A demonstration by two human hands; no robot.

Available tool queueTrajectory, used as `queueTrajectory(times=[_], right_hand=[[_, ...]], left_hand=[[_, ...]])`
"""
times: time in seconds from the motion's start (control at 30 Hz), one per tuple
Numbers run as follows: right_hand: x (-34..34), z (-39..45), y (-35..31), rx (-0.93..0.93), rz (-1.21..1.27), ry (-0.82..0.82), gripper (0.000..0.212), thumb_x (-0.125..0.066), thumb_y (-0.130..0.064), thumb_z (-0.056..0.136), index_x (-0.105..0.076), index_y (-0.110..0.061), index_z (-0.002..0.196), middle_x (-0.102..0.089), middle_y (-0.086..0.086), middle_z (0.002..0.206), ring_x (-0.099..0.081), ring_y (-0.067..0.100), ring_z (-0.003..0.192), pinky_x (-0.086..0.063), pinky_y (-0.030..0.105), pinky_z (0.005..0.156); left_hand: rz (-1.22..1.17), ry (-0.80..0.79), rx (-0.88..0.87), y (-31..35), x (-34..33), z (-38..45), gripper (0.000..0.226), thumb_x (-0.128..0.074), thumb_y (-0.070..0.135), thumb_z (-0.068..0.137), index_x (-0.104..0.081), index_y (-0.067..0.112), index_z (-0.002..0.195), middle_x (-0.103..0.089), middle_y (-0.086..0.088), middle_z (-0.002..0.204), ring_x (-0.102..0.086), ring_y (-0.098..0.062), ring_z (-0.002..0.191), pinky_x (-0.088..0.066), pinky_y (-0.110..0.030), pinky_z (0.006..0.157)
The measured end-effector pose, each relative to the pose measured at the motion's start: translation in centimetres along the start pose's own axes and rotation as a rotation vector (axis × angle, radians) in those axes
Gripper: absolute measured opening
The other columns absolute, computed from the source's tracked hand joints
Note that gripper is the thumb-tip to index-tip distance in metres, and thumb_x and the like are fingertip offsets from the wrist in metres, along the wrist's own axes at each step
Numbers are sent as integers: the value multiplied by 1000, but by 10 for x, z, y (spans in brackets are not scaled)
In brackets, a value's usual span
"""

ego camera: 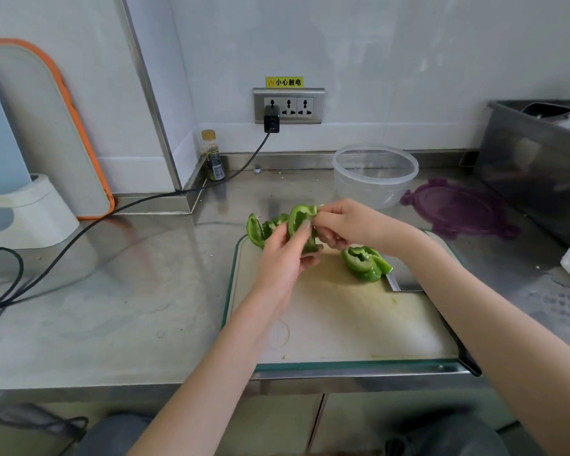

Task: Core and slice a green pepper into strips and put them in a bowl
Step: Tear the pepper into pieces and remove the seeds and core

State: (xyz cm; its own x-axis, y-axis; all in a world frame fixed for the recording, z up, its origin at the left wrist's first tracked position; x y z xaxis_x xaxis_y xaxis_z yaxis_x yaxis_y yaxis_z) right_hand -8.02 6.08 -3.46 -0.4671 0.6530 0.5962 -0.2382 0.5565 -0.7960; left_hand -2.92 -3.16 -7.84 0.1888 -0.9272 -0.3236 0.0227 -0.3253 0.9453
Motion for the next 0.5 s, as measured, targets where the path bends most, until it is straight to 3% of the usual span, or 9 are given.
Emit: queueTrajectory(times=[0.1, 0.17, 0.23, 0.3, 0.33, 0.37, 0.4, 0.43, 0.5], right_hand=[[1, -6, -4, 33, -17, -60, 39, -41, -13, 95, -39, -14, 56, -40, 0, 52, -32, 12, 45, -32, 18, 46], [16, -7, -12, 75, 134, -37, 39, -37, -16, 99, -38, -13, 59, -40, -1, 54, -33, 10, 46, -34, 16, 47], [42, 0, -13, 85, 250, 97, 38, -38, -21, 100, -45, -12, 65, -45, 1, 59, -38, 10, 49, -36, 18, 51], [60, 13, -9, 67, -35, 224, 20, -45, -19, 99, -59, -14, 87, -60, 4, 79, -50, 11, 61, -43, 23, 62], [56, 20, -3, -9, -263, 157, 18, -47, -16, 97, -58, -15, 111, -64, 7, 100, -56, 13, 76, -46, 26, 72], [46, 23, 9, -105, -480, 42, 40, -50, -13, 95, -44, -14, 135, -59, 9, 121, -58, 18, 94, -46, 29, 84], [38, 25, 19, -150, -636, -29, 60, -53, -14, 94, -25, -12, 147, -50, 12, 135, -55, 23, 110, -45, 33, 94], [34, 24, 21, -149, -702, -19, 68, -56, -16, 93, -18, -12, 149, -46, 13, 140, -51, 27, 118, -43, 36, 98], [44, 20, 12, -46, -626, 249, 48, -59, -22, 91, -43, -13, 135, -57, 11, 120, -55, 28, 109, -46, 37, 85]], left_hand=[[168, 81, -51, 1, 10, 1, 23, -39, 4, 97, -60, 13, 97, -67, -9, 87, -56, -10, 57, -44, -21, 46], [63, 126, 1, -1, 17, 2, 25, -36, 0, 96, -58, 10, 95, -68, -13, 85, -53, -11, 51, -41, -21, 42], [-114, 126, 59, -2, 18, 2, 21, -36, -1, 96, -56, 6, 98, -68, -16, 86, -54, -13, 54, -43, -21, 43], [-255, 94, 106, -4, 15, 1, 19, -36, 0, 97, -53, 5, 103, -67, -17, 91, -57, -15, 60, -45, -21, 46], [-301, 73, 131, -5, 11, -1, 20, -35, -1, 97, -52, 4, 106, -67, -18, 93, -58, -16, 62, -45, -22, 49], [-334, 52, 152, -5, 8, -2, 22, -34, -1, 96, -51, 2, 109, -67, -18, 95, -58, -17, 65, -46, -22, 52], [-359, 32, 166, -5, 6, -3, 25, -33, -2, 95, -50, 0, 113, -66, -18, 96, -58, -17, 66, -45, -23, 56], [-377, 16, 174, -5, 4, -4, 28, -32, -2, 95, -48, -1, 117, -66, -18, 98, -58, -17, 68, -45, -24, 59], [-406, -9, 183, -4, 1, -5, 33, -30, -3, 93, -46, -1, 121, -65, -18, 101, -56, -18, 70, -44, -25, 64]])
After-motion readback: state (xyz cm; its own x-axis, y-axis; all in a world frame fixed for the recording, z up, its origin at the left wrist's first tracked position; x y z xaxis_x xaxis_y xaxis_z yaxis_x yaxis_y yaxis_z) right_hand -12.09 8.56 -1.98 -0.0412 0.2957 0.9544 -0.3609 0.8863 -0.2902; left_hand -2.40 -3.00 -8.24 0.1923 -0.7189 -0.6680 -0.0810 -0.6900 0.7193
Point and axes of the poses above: each hand's wrist, its own z-axis towards the middle knuckle, its own x-axis out of the back of the hand, y = z × x, the point moved 8 cm from there along z, towards the middle knuckle
